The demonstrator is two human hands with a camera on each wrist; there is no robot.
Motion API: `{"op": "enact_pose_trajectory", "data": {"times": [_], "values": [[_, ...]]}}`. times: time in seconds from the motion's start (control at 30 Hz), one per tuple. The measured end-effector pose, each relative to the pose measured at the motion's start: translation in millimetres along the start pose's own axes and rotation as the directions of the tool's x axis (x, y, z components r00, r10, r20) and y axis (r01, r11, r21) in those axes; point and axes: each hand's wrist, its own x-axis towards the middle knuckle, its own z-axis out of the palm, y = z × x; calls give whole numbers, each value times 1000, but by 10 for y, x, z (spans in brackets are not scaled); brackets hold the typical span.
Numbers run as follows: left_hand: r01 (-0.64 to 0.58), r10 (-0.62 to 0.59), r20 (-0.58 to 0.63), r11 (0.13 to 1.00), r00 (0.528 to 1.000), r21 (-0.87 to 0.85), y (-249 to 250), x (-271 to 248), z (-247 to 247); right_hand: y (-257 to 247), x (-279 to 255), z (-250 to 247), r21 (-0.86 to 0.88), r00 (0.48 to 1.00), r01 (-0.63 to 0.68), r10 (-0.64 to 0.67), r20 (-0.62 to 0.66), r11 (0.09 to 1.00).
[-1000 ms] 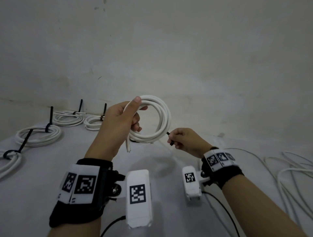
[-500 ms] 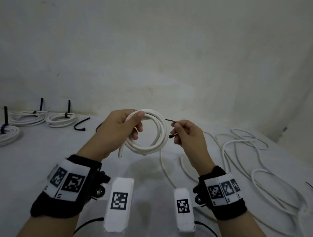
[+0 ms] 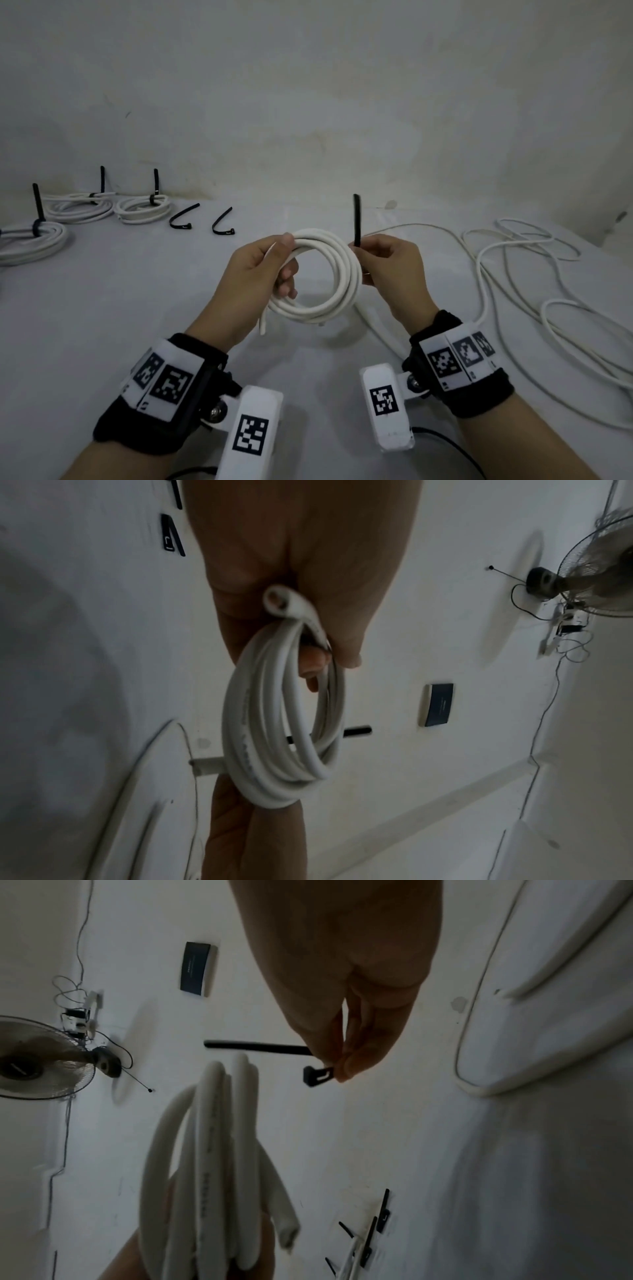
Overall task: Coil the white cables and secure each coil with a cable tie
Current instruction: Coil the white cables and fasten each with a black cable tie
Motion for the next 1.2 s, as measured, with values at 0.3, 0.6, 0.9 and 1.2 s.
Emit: {"op": "enact_pose_trajectory", "data": {"times": [0.3, 0.6, 0.9, 1.2], "values": [[24, -32, 119, 997, 992, 70, -73, -37, 31, -198, -80, -17, -3, 914, -127, 118, 388, 992], [-5, -4, 95, 996, 995, 91, -109, -38, 37, -253, -88, -134, 41, 848, -223, 173, 502, 974], [-6, -7, 118, 994, 993, 111, -120, -30, 9, -201, -94, -44, -23, 898, -160, 155, 412, 987], [-78, 48, 177, 983, 983, 168, -136, -47, -9, -241, -114, 28, 30, 908, -252, 226, 352, 967]]}}
